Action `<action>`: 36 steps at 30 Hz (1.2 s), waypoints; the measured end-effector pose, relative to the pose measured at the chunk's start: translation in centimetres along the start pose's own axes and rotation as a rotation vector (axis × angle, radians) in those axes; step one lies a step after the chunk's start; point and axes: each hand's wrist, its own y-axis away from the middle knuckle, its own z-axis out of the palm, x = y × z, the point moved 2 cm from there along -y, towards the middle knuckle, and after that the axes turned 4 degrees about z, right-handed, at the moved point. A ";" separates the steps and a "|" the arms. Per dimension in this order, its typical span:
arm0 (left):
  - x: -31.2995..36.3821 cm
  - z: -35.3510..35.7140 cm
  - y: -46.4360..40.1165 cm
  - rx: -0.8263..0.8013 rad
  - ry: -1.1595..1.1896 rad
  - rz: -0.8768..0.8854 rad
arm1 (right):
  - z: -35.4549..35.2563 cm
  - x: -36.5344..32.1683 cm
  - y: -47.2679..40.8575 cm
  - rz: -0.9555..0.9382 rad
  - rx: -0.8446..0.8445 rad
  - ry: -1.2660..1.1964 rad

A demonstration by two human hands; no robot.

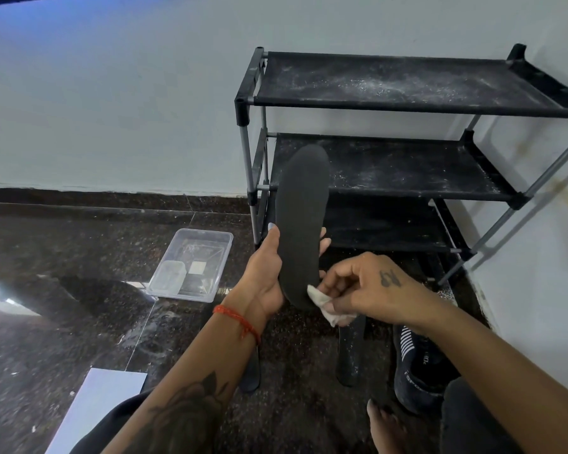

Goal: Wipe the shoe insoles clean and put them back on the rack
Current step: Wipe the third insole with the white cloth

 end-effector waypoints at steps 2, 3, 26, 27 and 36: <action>-0.1 0.1 0.0 0.012 0.010 0.012 | 0.5 -0.4 0.5 0.015 -0.073 -0.063; -0.1 0.1 0.0 0.016 0.021 0.017 | 0.7 -0.7 0.7 0.024 -0.137 -0.146; -1.2 -0.5 0.2 0.052 -0.049 0.042 | -1.9 2.5 -3.4 0.170 0.365 -0.620; -1.5 -0.5 0.4 0.060 -0.104 0.057 | -1.3 3.0 -3.8 0.191 0.354 -0.622; -6.3 -3.1 -1.4 0.195 -0.472 -0.026 | 3.4 9.4 -7.6 0.399 0.402 -0.560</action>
